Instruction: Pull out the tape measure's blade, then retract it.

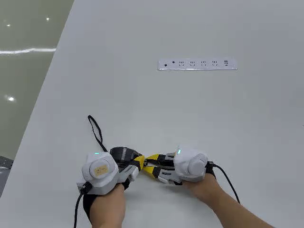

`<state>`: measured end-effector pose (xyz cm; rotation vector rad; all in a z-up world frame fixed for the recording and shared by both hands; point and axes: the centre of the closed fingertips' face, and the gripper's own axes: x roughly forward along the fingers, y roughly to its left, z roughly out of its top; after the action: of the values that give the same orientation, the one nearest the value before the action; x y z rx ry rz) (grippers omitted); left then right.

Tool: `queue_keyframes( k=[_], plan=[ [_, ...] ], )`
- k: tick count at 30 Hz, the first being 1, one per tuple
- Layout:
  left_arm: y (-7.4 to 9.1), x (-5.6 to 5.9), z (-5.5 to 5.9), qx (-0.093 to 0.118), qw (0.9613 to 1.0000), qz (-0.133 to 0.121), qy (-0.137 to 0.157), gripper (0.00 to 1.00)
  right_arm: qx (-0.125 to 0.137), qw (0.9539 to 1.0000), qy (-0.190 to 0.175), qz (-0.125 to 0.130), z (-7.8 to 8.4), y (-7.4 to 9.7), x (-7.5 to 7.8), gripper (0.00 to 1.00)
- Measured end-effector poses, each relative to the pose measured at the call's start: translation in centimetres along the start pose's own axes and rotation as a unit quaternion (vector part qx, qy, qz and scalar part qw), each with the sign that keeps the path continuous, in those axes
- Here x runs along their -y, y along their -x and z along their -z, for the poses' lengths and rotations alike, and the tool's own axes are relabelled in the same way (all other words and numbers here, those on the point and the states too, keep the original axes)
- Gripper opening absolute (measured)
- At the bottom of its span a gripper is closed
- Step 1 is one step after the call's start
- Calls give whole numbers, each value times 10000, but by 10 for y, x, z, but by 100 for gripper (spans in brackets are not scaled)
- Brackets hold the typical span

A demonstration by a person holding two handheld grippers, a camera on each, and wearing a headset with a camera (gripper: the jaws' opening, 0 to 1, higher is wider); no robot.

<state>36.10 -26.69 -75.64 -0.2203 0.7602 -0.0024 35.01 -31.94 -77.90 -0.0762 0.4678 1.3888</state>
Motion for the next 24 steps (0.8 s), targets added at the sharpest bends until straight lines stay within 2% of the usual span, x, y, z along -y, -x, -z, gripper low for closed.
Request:
queue_keyframes(
  k=[12, 24],
  plan=[
    [-1, 0, 1, 11, 10000, -7, 23, 62, -42, 9999, 73, -127, 0, 0, 0, 13],
    [-1, 1, 0, 10, 10000, -18, -3, 62, -31, 9999, 48, -104, 0, 0, 1, 13]
  ],
)
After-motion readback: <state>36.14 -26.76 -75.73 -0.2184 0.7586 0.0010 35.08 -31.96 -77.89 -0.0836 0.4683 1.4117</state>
